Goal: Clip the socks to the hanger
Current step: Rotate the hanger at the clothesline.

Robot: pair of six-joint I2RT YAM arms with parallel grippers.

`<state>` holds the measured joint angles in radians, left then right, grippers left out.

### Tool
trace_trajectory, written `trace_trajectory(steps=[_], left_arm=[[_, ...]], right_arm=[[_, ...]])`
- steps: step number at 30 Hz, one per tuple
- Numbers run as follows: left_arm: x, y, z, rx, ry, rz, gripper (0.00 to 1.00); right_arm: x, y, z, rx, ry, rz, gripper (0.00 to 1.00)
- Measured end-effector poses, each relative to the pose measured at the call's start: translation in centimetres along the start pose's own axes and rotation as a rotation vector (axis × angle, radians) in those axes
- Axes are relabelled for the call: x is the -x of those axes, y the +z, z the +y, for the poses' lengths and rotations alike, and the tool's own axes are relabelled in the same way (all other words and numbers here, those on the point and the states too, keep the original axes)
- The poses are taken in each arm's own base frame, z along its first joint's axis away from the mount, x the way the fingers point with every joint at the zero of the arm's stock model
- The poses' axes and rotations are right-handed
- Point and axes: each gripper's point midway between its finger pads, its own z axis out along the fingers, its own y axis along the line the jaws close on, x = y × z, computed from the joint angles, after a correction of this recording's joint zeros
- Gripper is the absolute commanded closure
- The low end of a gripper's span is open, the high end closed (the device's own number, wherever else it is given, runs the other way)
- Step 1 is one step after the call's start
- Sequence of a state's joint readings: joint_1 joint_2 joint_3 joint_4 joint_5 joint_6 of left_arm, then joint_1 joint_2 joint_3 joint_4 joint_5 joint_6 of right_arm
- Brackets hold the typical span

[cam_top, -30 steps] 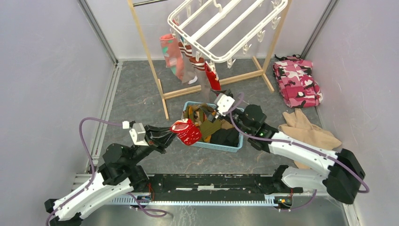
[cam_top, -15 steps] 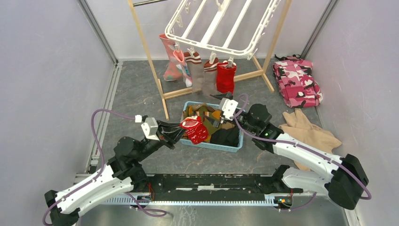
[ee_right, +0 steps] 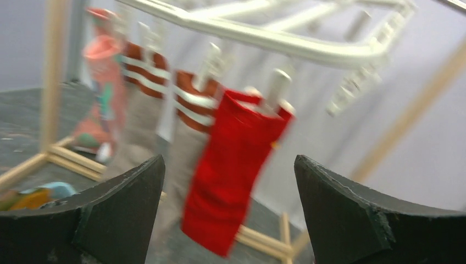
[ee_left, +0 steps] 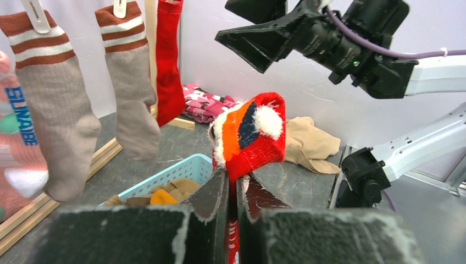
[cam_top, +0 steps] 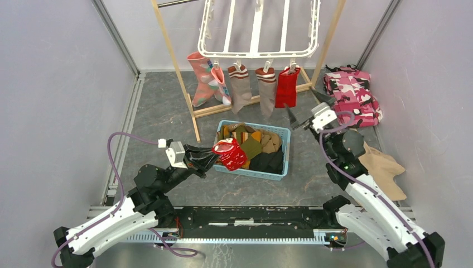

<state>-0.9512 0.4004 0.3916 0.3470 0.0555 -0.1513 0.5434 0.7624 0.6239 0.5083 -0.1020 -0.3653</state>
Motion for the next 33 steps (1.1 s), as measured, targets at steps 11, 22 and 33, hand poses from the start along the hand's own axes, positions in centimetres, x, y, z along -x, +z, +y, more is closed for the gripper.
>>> trace_trajectory(steps=[11, 22, 33], left_arm=[[1.0, -0.4, -0.3, -0.011, 0.001, -0.033, 0.98], [0.6, -0.3, -0.8, -0.037, -0.029, -0.02, 0.98], [0.2, -0.5, -0.9, -0.043, -0.036, -0.005, 0.98]], right_arm=[[-8.8, 1.7, -8.8, -0.116, 0.086, 0.142, 0.02], [-9.7, 8.4, -7.1, 0.175, 0.186, 0.051, 0.12], [-4.3, 6.5, 3.4, 0.375, 0.207, -0.042, 0.26]])
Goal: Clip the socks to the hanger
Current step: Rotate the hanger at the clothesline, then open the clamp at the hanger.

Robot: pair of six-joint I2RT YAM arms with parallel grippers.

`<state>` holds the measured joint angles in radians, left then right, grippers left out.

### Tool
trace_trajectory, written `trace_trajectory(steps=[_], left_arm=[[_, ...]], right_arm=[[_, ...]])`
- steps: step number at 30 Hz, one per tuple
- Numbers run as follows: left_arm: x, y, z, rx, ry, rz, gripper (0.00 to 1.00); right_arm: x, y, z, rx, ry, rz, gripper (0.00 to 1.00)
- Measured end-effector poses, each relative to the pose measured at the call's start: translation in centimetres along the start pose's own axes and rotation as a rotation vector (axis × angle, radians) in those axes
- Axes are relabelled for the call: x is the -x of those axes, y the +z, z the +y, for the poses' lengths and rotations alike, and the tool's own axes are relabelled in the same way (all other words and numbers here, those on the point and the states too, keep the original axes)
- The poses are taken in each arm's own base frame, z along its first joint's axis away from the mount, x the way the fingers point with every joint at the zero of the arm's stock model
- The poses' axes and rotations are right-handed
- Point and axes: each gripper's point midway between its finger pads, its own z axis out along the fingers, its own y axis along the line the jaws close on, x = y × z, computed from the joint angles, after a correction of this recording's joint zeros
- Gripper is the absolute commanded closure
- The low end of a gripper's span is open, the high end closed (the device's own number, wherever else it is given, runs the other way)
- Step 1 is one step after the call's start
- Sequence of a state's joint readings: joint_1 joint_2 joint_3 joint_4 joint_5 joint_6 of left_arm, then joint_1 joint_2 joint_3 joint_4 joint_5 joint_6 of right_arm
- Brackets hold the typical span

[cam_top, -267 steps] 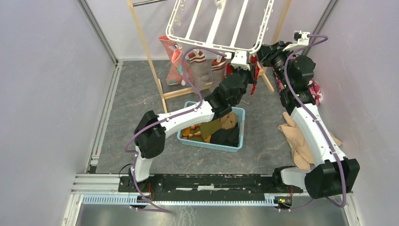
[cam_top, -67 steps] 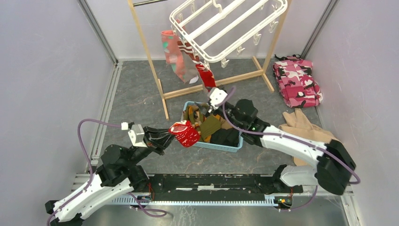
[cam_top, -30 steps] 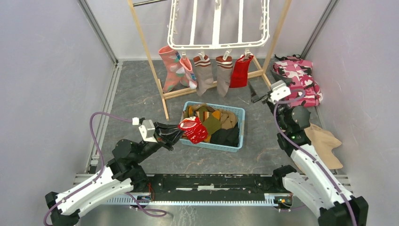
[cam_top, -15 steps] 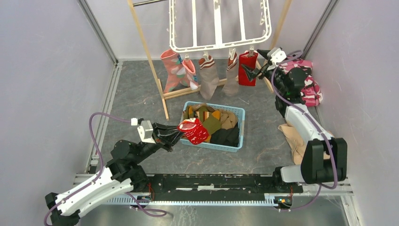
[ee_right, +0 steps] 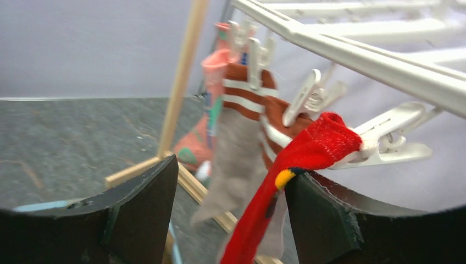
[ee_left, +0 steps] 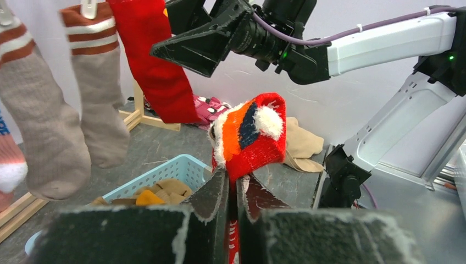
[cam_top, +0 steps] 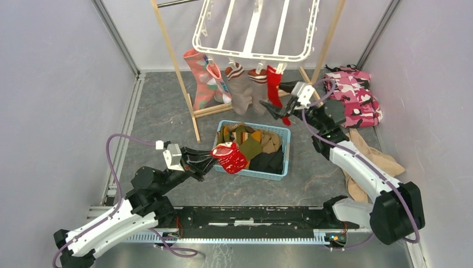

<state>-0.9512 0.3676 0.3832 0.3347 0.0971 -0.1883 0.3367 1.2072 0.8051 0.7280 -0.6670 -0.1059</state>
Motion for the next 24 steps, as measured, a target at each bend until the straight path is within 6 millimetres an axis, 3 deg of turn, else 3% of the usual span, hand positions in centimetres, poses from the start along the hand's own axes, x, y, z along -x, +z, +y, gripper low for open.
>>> trace_trajectory(steps=[5, 10, 13, 16, 19, 24], left_arm=[[1.3, -1.1, -0.4, -0.006, 0.003, -0.025, 0.98], [3.6, -2.4, -0.7, 0.001, 0.006, -0.07, 0.98], [4.8, -3.2, -0.8, 0.006, 0.008, -0.1, 0.98], [5.2, -3.6, -0.6, 0.02, 0.008, -0.114, 0.98], [4.9, -3.4, -0.5, 0.025, 0.007, -0.106, 0.98], [2.8, -0.7, 0.3, 0.041, 0.019, -0.051, 0.98]], right_arm=[[2.2, 2.6, 6.0, 0.085, -0.008, -0.033, 0.22], [2.1, 5.9, 10.9, 0.149, -0.012, 0.013, 0.13], [1.1, 5.9, 13.3, 0.179, -0.017, 0.057, 0.09], [-0.6, 3.8, 13.4, 0.144, -0.03, 0.114, 0.07], [-1.0, 1.2, 12.6, 0.093, -0.054, 0.153, 0.06], [2.4, -1.0, 10.0, -0.021, -0.102, 0.097, 0.07]])
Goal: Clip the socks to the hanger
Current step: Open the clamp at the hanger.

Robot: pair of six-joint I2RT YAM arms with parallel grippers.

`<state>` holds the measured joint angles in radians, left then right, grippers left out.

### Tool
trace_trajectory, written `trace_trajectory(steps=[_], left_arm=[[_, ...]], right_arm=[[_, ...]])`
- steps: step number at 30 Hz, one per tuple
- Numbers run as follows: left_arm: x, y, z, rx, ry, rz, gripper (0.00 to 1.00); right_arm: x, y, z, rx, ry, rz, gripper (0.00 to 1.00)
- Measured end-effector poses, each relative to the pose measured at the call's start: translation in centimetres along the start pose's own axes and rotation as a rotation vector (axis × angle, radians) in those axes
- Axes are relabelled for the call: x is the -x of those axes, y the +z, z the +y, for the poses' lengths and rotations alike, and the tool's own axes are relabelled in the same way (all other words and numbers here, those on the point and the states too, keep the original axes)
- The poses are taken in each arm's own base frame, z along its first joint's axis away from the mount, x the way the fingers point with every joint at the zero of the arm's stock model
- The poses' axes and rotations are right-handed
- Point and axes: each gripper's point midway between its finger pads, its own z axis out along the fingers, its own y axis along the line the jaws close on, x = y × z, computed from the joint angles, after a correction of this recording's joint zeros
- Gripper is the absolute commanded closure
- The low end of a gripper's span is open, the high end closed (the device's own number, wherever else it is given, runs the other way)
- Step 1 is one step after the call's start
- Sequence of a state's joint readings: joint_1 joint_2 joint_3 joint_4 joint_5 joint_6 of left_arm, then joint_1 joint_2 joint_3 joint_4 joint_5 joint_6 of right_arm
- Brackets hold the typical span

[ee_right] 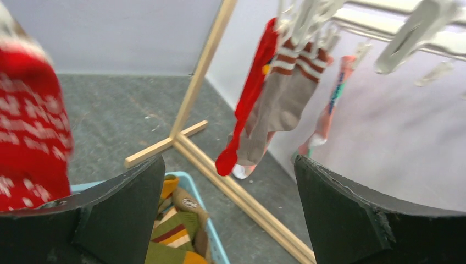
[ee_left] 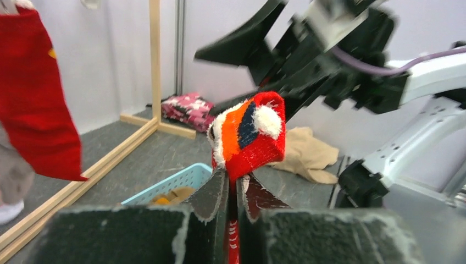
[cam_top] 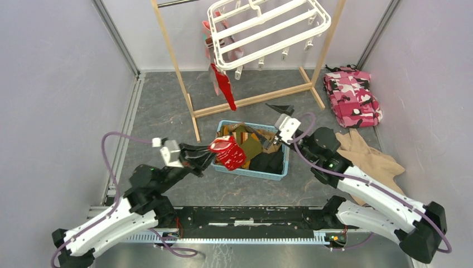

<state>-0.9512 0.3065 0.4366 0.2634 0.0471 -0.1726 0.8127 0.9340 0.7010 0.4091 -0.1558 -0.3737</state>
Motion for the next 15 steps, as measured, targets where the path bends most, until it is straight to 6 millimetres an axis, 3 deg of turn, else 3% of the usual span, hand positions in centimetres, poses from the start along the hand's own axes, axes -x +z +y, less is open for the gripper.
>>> trace_trajectory(steps=[4, 9, 15], left_arm=[[-4.3, 3.6, 1.7, 0.047, 0.044, 0.104, 0.98], [-8.4, 8.2, 5.2, 0.124, 0.11, 0.173, 0.98], [-8.5, 16.5, 13.9, 0.191, 0.108, 0.091, 0.98]], right_arm=[[1.3, -0.9, -2.5, -0.085, -0.007, -0.023, 0.1], [0.5, -0.2, -6.1, -0.179, 0.034, 0.01, 0.25], [0.6, -0.7, -10.8, -0.311, 0.105, 0.013, 0.28]])
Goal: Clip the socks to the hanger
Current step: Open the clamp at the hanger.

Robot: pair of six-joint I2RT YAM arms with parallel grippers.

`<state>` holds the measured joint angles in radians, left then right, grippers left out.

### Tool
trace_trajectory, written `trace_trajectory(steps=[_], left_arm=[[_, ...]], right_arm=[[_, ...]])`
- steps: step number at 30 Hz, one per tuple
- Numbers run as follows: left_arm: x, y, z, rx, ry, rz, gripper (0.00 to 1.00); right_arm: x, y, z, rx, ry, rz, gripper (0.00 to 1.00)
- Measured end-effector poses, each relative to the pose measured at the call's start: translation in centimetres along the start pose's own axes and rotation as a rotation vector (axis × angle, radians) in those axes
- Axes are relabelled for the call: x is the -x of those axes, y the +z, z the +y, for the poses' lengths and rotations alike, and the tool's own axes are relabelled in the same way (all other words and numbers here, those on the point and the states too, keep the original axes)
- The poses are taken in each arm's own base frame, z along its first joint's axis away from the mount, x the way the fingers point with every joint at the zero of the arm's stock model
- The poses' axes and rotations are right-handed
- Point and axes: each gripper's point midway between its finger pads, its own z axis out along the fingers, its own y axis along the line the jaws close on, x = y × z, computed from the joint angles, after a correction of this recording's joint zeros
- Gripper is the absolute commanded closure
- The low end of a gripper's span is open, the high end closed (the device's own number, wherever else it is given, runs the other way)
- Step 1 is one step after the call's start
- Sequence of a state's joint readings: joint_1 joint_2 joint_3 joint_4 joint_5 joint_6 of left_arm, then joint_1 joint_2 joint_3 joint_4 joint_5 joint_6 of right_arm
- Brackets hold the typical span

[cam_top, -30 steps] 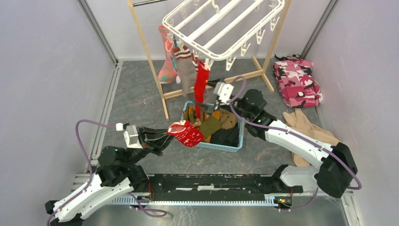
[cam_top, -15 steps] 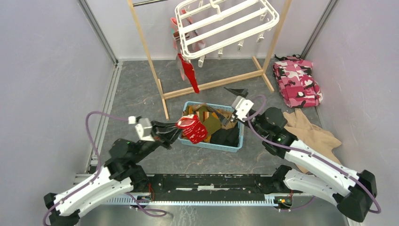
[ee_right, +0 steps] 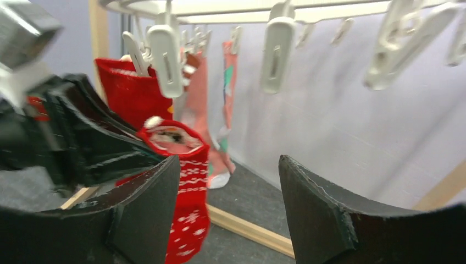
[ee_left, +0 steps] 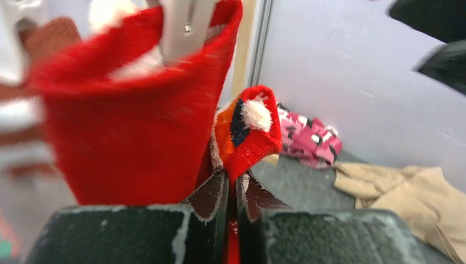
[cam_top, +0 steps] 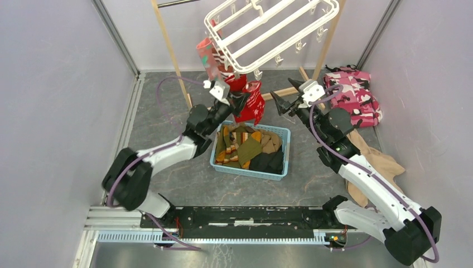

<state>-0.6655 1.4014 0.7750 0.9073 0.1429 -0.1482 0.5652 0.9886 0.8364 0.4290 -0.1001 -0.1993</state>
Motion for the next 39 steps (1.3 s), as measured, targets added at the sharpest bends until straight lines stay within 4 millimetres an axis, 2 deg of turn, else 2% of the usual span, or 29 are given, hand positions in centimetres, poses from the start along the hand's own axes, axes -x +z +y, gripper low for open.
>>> trace_trajectory(steps=[3, 5, 7, 11, 15, 18, 23, 29, 35, 39], left_arm=[[-0.1, 4.2, 1.0, -0.022, -0.016, -0.057, 0.98], [-0.2, 5.7, 0.9, -0.042, -0.023, -0.079, 0.98], [0.1, 6.2, 0.9, -0.051, -0.031, -0.099, 0.98], [1.3, 6.2, 0.6, -0.07, -0.039, -0.138, 0.98], [2.1, 5.6, 0.8, -0.069, -0.041, -0.157, 0.98], [2.7, 5.1, 0.9, -0.068, -0.045, -0.167, 0.98], [3.4, 4.8, 2.0, -0.052, -0.039, -0.181, 0.98], [3.2, 4.5, 2.8, -0.048, -0.052, -0.176, 0.98], [3.0, 4.1, 3.1, -0.052, -0.058, -0.176, 0.98], [2.7, 3.9, 3.1, -0.058, -0.063, -0.17, 0.98]], right_arm=[[1.3, -0.2, -1.8, -0.054, 0.014, -0.024, 0.27], [2.0, -0.6, -2.4, -0.064, 0.009, -0.039, 0.22], [2.6, -1.0, -2.4, -0.046, 0.0, -0.05, 0.17], [4.5, -1.0, -0.8, 0.08, -0.035, -0.093, 0.15], [5.4, -0.2, 0.7, 0.191, -0.076, -0.12, 0.15], [5.3, 0.5, 0.4, 0.224, -0.096, -0.118, 0.16], [4.6, 0.3, -1.7, 0.218, -0.113, -0.1, 0.16], [5.3, 0.1, -3.2, 0.26, -0.091, -0.137, 0.18], [5.5, 1.6, -2.2, 0.402, -0.045, -0.159, 0.25], [5.5, 1.5, -1.1, 0.476, -0.002, -0.17, 0.27]])
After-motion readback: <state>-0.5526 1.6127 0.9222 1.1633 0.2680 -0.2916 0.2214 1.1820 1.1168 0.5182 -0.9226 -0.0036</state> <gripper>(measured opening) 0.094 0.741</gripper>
